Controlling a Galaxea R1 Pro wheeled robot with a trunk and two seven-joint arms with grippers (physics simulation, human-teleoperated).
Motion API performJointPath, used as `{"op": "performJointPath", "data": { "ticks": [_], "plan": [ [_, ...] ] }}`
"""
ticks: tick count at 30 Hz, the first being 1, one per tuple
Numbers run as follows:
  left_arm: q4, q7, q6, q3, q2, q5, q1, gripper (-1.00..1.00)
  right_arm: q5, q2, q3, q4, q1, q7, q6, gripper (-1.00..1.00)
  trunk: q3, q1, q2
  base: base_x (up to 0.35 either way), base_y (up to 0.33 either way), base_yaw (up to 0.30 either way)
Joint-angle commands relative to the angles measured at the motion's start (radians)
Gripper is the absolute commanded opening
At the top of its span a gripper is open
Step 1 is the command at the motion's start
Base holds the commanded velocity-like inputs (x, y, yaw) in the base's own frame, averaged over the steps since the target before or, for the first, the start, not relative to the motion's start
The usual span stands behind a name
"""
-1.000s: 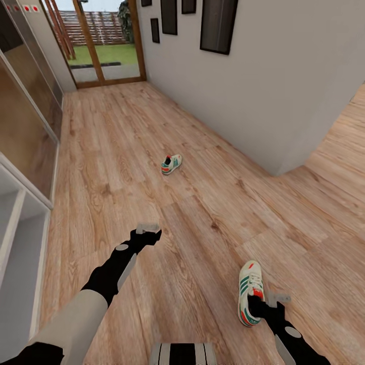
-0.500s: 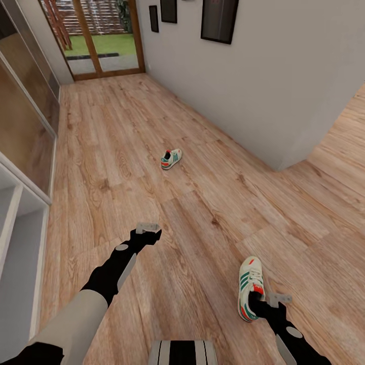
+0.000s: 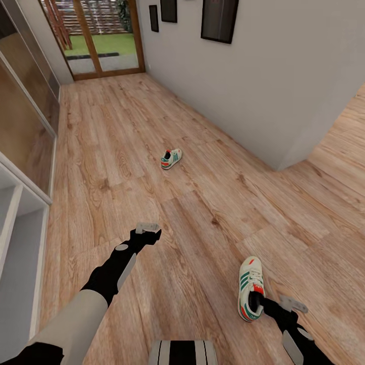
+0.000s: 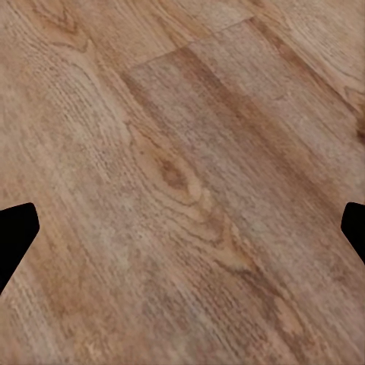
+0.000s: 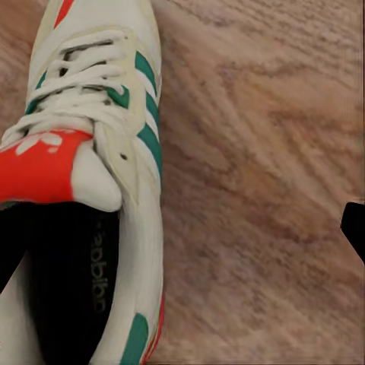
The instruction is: Pick up the two gym shoes and the two sandals from the corridor floor and place them onto the hallstand (shoe rack) in the corridor, making sure they are on the rack and not on the floor. Arrange them so the two gym shoes are next to each other and the two sandals are next to each other.
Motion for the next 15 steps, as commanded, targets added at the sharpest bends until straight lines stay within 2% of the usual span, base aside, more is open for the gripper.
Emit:
{"op": "performJointPath", "data": {
  "ticks": [1,4,8,9,13,14,15],
  "plan": [
    [-0.001,-0.002,0.006,0.0,0.0,0.007,0.0,1.0,-0.012,0.001,-0.003,-0.002,0.0,0.005,0.001,1.0,-0.001,0.0,0.0,0.0,0.0,0.0],
    [-0.002,-0.002,0.006,0.001,0.0,0.007,0.0,1.0,-0.015,0.002,-0.007,-0.013,0.0,0.006,0.013,1.0,-0.001,0.0,0.0,0.0,0.0,0.0],
    [-0.001,-0.001,0.007,0.002,0.001,0.007,0.0,1.0,-0.017,0.02,-0.009,-0.041,0.0,0.005,0.024,1.0,-0.001,0.0,0.0,0.0,0.0,0.0],
    [-0.001,-0.002,0.007,0.003,0.001,0.008,0.0,1.0,-0.017,0.036,-0.01,-0.06,0.0,0.005,0.039,1.0,-0.001,0.0,0.0,0.0,0.0,0.0],
    [-0.001,-0.003,0.007,0.003,0.002,0.008,0.0,1.0,-0.017,0.065,-0.01,-0.08,0.0,0.004,0.064,1.0,-0.001,0.0,0.0,0.0,0.0,0.0],
    [-0.001,-0.003,0.007,0.003,0.003,0.008,0.0,1.0,-0.017,0.089,-0.01,-0.092,0.0,0.003,0.075,1.0,-0.001,0.0,0.0,0.0,0.0,0.0],
    [-0.001,-0.003,0.007,0.003,0.003,0.008,0.0,1.0,-0.017,0.097,-0.01,-0.095,0.0,0.002,0.078,1.0,-0.001,0.0,0.0,0.0,0.0,0.0]
  ]
}}
